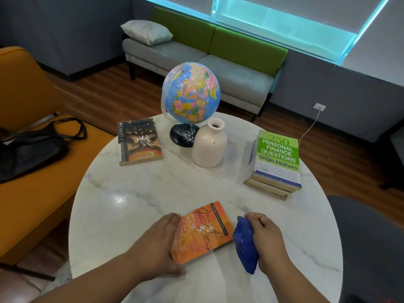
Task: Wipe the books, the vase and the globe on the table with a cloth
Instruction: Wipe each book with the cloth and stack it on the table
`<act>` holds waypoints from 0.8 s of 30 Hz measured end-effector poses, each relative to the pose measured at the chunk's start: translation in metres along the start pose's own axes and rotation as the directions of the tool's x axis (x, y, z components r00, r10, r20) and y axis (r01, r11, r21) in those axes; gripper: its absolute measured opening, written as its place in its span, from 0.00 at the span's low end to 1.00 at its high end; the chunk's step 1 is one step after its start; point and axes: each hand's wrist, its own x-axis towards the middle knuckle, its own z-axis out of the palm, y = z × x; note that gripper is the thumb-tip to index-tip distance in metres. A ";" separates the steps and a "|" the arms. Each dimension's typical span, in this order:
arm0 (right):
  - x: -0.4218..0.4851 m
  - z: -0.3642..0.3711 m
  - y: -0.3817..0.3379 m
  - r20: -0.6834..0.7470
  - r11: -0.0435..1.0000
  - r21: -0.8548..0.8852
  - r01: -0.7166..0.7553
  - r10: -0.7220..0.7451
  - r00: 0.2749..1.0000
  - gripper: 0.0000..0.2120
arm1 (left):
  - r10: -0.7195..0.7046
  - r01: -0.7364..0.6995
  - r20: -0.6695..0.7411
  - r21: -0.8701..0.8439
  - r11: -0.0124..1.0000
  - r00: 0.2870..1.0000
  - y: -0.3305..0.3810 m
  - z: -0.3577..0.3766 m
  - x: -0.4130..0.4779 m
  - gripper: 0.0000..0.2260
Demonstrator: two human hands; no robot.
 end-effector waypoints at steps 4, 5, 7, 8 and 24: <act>-0.001 0.017 0.009 0.018 0.961 -0.210 0.182 -0.182 0.983 0.05 | -0.019 0.019 0.000 -0.026 0.999 1.000 -0.002 -0.003 -0.006 0.64; -0.001 0.021 0.014 0.063 0.925 -0.282 0.254 -0.246 0.967 0.03 | -0.023 0.022 -0.003 -0.031 0.999 1.000 -0.003 -0.002 -0.006 0.64; -0.001 0.029 0.028 0.227 0.796 -0.457 0.396 -0.326 0.918 0.07 | -0.022 0.021 -0.023 -0.044 0.999 0.999 -0.004 0.001 -0.005 0.58; -0.001 0.031 0.035 0.316 0.687 -0.555 0.468 -0.346 0.883 0.13 | -0.022 0.020 -0.030 -0.045 0.999 0.999 -0.004 0.001 -0.004 0.55; 0.021 0.043 0.035 0.417 0.602 -0.605 0.520 -0.316 0.852 0.01 | -0.063 0.063 -0.022 -0.015 0.998 0.998 0.000 0.002 0.002 0.54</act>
